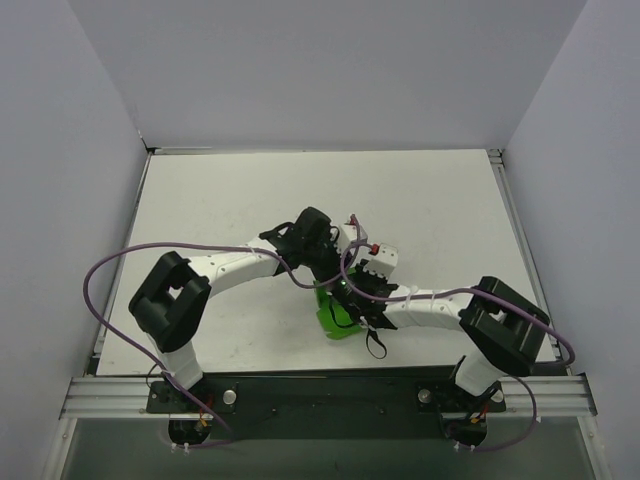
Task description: Fold the paper box
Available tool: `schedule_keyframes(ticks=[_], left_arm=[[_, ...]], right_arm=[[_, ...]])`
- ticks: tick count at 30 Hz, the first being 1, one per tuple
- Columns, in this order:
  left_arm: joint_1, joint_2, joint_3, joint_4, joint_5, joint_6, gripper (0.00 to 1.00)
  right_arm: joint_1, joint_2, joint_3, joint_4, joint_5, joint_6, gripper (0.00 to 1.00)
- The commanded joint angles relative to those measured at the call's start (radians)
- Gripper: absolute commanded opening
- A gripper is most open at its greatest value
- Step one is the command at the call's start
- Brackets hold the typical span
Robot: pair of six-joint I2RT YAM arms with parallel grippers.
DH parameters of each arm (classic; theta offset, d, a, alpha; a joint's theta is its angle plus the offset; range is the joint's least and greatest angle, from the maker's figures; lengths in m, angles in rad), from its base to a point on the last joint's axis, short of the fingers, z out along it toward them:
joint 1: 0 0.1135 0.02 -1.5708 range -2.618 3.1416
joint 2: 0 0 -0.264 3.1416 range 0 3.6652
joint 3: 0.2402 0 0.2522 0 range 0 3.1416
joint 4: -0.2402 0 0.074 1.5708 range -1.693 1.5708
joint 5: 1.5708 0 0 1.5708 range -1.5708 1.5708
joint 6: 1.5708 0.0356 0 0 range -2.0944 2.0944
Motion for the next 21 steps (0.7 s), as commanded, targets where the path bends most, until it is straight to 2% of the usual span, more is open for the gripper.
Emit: schedule_keyframes(ticks=[1,12,16,18,19,21], left_arm=[[0.013,-0.017,0.014,-0.186,0.084,-0.014,0.25],[0.015,-0.003,0.021,-0.191,0.077,-0.023,0.25],[0.030,0.003,0.027,-0.195,0.031,-0.055,0.25],[0.042,0.009,0.034,-0.197,0.009,-0.080,0.25],[0.046,0.013,0.037,-0.198,0.003,-0.086,0.25],[0.056,0.025,0.048,-0.209,-0.006,-0.103,0.25]], right_arm=[[-0.046,0.097,0.019,-0.442,0.318,0.138,0.00],[-0.025,0.078,0.021,-0.470,0.349,0.164,0.00],[0.021,0.028,0.018,-0.475,0.369,0.103,0.00],[0.060,-0.026,0.007,-0.478,0.372,0.078,0.07],[0.077,-0.044,-0.001,-0.476,0.372,0.069,0.16],[0.118,-0.100,-0.005,-0.476,0.372,0.019,0.23]])
